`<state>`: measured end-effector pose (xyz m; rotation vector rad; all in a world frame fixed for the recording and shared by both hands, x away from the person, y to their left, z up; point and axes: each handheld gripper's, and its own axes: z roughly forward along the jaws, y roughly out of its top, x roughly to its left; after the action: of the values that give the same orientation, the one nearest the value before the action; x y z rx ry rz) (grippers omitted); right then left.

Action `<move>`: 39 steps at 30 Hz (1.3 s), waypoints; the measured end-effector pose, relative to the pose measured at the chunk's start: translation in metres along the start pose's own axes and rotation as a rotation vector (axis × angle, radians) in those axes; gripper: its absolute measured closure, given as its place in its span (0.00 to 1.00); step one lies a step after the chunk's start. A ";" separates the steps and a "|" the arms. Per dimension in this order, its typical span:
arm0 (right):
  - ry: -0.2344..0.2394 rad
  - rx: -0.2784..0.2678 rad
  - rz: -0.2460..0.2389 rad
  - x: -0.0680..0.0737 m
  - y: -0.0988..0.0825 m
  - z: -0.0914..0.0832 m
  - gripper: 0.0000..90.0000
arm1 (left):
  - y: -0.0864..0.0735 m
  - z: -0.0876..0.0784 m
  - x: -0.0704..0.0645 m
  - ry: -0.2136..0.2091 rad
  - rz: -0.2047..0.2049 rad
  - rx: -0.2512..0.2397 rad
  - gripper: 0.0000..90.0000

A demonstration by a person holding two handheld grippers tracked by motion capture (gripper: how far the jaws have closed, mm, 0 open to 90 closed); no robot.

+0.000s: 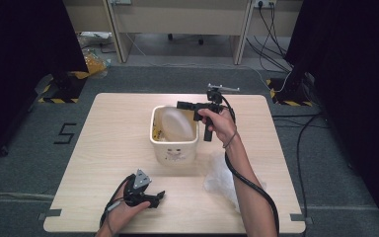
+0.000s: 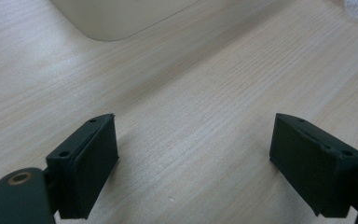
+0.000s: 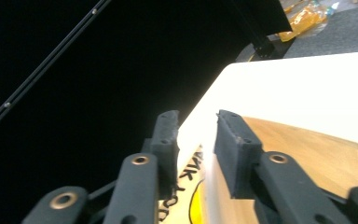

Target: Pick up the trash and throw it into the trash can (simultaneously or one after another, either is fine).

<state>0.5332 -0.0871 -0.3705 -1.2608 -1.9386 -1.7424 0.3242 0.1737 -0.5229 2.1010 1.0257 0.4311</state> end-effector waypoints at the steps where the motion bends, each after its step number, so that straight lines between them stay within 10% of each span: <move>1: 0.000 0.002 -0.002 0.000 0.000 -0.002 0.75 | 0.000 0.000 0.000 0.000 0.000 0.000 0.16; 39: -0.204 0.068 -0.201 0.006 -0.056 -0.129 0.48 | 0.000 0.000 0.001 0.003 -0.005 0.005 0.16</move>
<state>0.4434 -0.1960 -0.3722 -1.3043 -2.2916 -1.6760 0.3245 0.1741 -0.5225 2.1020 1.0350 0.4296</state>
